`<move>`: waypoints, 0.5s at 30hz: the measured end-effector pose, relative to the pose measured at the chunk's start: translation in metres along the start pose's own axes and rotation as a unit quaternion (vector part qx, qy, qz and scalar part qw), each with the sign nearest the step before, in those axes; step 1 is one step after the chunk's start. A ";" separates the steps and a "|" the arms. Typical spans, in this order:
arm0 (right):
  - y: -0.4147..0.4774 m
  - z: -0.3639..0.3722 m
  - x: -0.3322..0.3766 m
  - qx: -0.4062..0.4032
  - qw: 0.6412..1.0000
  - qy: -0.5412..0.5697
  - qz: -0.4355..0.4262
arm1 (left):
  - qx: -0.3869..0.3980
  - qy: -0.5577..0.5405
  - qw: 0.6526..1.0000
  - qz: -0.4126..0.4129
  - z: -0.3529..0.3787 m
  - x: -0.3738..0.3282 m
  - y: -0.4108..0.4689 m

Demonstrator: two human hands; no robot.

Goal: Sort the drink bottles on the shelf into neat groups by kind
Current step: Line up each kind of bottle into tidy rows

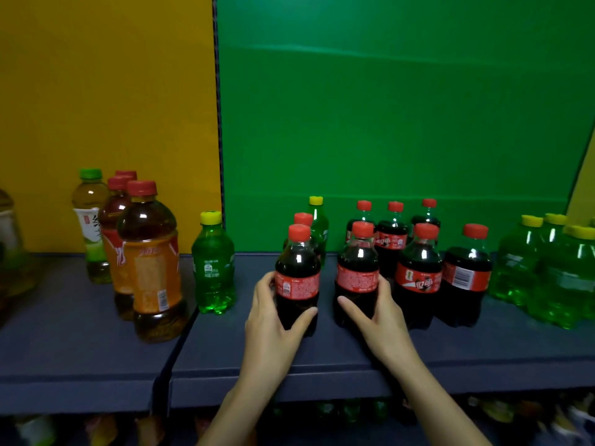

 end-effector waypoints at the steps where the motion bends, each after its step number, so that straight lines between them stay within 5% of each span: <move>1: 0.000 0.001 0.002 0.005 1.000 0.004 -0.008 | 0.007 0.006 1.000 0.002 0.000 -0.002 -0.001; 10: 0.025 -0.051 0.088 -0.041 0.989 0.072 -0.126 | -0.096 0.107 0.988 0.064 -0.067 -0.015 0.012; 15: 0.095 -0.064 0.124 -0.015 0.993 0.026 -0.118 | -0.084 0.122 0.988 0.040 -0.068 0.004 0.028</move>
Point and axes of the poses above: each hand's wrist, its own y-axis towards the middle knuckle, its own z-axis out of the palm, x = y × z, the point moved 10 cm from there along y, towards the middle knuckle, and after that the axes turned 2 degrees about z, right-handed, at the moved point
